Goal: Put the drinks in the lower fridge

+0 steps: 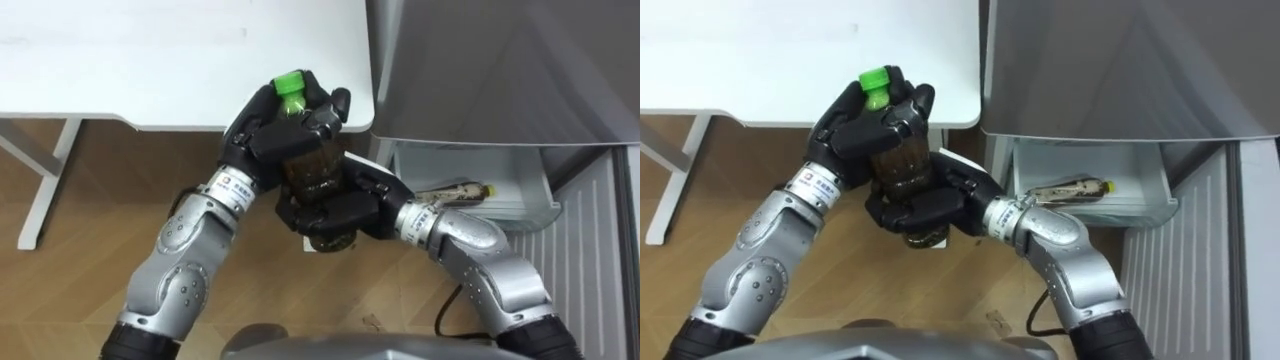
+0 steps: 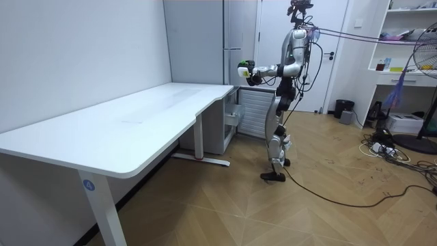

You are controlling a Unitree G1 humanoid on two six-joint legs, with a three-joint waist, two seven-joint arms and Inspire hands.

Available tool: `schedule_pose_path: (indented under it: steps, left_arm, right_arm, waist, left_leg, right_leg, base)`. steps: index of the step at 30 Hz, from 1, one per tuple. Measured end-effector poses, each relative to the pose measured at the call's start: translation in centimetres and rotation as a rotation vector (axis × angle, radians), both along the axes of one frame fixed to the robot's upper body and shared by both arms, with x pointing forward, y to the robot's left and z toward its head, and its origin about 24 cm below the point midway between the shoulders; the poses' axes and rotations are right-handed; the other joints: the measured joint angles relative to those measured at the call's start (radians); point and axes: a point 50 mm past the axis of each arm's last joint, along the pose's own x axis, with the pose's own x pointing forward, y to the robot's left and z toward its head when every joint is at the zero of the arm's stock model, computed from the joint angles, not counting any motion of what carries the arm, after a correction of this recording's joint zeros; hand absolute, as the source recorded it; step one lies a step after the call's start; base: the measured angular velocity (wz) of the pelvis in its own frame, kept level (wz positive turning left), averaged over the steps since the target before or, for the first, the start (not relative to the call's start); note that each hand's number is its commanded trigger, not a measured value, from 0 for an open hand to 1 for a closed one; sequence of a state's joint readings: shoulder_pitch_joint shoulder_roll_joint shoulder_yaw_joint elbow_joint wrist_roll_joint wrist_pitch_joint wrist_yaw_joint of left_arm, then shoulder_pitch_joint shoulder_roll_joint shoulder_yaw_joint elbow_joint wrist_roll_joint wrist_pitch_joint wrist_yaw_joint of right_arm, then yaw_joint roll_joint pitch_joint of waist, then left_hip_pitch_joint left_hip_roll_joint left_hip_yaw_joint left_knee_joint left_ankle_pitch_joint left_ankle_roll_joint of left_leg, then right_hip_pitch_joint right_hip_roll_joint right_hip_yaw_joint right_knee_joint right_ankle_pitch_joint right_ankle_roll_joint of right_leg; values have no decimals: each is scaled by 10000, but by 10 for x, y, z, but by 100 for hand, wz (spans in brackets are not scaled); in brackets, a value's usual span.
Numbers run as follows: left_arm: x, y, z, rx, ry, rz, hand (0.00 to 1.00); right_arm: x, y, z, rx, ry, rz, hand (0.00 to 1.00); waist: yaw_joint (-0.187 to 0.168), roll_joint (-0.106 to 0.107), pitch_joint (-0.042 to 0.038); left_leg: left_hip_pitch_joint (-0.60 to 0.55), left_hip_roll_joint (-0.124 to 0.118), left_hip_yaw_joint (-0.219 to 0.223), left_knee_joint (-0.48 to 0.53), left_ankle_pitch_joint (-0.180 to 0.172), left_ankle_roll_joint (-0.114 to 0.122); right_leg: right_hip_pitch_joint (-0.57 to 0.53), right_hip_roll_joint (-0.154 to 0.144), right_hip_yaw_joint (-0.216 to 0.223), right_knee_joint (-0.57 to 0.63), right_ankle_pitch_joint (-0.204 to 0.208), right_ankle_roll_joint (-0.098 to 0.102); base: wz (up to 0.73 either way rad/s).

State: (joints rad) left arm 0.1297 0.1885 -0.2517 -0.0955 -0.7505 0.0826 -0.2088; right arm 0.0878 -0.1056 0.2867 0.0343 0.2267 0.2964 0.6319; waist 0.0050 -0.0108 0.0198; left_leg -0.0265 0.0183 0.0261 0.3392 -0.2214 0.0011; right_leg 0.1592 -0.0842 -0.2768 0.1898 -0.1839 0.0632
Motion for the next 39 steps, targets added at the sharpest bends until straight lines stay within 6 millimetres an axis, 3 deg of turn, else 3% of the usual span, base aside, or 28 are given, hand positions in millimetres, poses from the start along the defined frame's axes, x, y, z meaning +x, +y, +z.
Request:
schedule_pose_path:
  steps: [1,13,39]
  left_arm:
    - [0,0,0,-45,0,17,0]
    - [-3,-2,-15,-1756,1490,-9,0]
    - [-5,-2,-16,-2242,1867,-52,0]
  right_arm:
    - [0,0,1,-43,-17,-7,100]
    - [3,-7,3,-1329,-450,164,100]
    - [4,-13,8,-2201,-863,251,100]
  waist:
    - [0,0,0]
    - [-5,12,-12]
    - [24,-31,-35]
  left_leg:
    - [2,0,-1,-3,0,0]
    - [21,0,29,-90,0,0]
    - [37,7,27,-63,-2,1]
  right_leg:
    - [-2,0,-1,-1,0,0]
    - [0,-8,5,-4,0,0]
    - [-14,-11,2,-2,0,0]
  base:
    - [0]
    - [0]
    - [0]
